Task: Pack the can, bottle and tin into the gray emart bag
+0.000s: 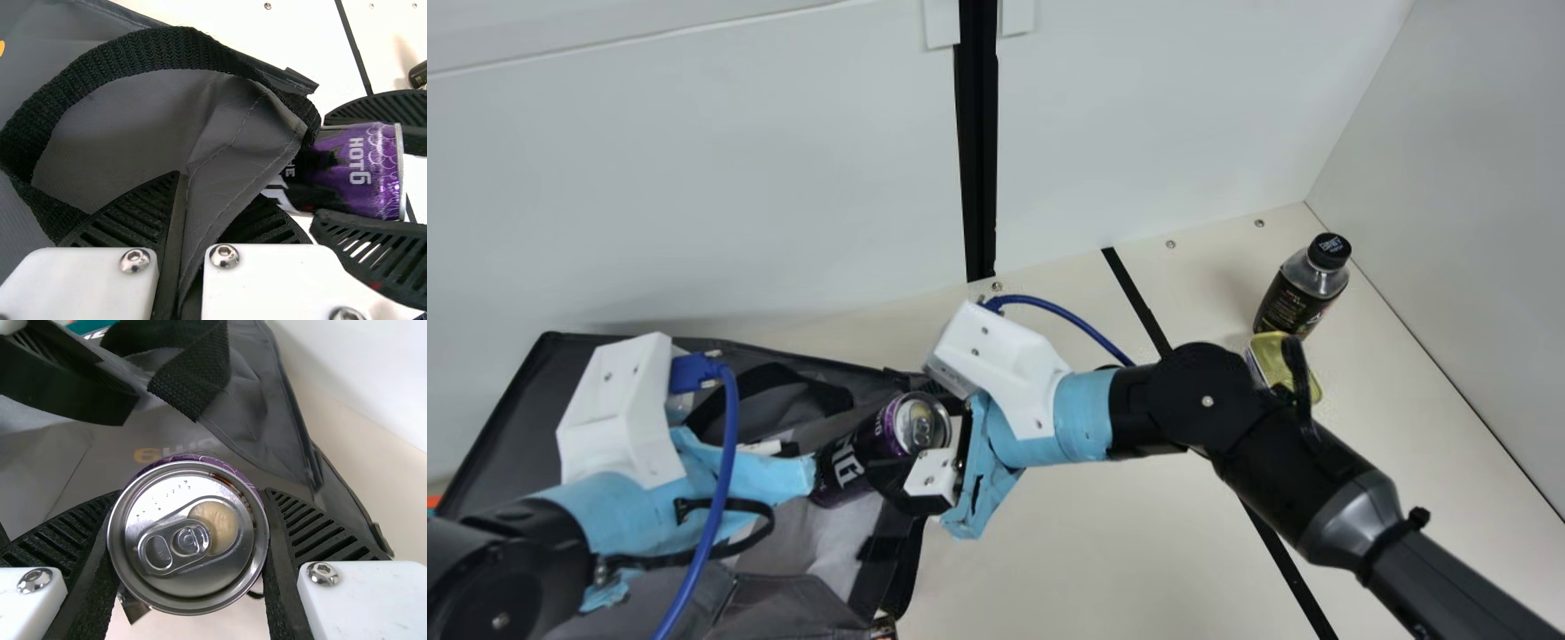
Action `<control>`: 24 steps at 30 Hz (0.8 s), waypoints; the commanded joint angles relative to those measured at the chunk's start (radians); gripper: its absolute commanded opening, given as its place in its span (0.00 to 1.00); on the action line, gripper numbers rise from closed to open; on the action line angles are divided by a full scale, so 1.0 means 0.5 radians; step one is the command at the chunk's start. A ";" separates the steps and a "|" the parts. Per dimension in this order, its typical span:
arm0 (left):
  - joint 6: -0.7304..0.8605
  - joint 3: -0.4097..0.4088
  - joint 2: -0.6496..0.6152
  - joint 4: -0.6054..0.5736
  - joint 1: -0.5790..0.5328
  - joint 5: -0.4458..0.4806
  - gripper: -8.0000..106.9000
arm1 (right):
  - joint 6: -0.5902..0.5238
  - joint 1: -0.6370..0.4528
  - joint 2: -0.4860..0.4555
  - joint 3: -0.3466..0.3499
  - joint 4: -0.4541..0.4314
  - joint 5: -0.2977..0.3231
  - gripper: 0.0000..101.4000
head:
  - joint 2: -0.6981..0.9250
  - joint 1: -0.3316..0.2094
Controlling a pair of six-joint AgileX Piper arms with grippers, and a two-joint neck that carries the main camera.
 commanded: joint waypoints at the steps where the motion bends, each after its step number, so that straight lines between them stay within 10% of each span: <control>1: 0.000 0.000 0.000 0.000 0.000 0.000 0.16 | -0.020 0.017 0.012 0.006 0.014 -0.010 0.00 | -0.002 -0.045; 24: 0.000 0.000 0.000 0.000 0.000 0.000 0.16 | -0.271 0.199 0.241 0.022 0.267 -0.124 0.00 | -0.002 -0.045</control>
